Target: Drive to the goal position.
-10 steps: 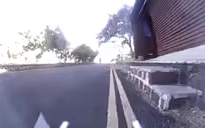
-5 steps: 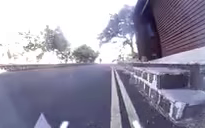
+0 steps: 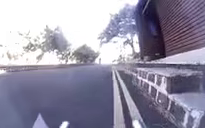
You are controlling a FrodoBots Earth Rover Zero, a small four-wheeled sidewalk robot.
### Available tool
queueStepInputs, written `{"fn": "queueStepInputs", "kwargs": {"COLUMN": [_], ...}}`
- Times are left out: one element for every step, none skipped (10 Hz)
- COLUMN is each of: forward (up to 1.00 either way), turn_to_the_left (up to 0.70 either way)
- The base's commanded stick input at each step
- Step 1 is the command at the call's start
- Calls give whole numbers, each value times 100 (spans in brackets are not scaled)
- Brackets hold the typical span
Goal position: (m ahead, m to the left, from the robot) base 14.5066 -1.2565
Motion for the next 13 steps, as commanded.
{"fn": "queueStepInputs", "kwargs": {"forward": [50,50,50,50,50,50,50,50,50,50,50,50,50], "turn_to_the_left": [0,0,0,0,0,0,0,0,0,0,0,-19,-50]}}
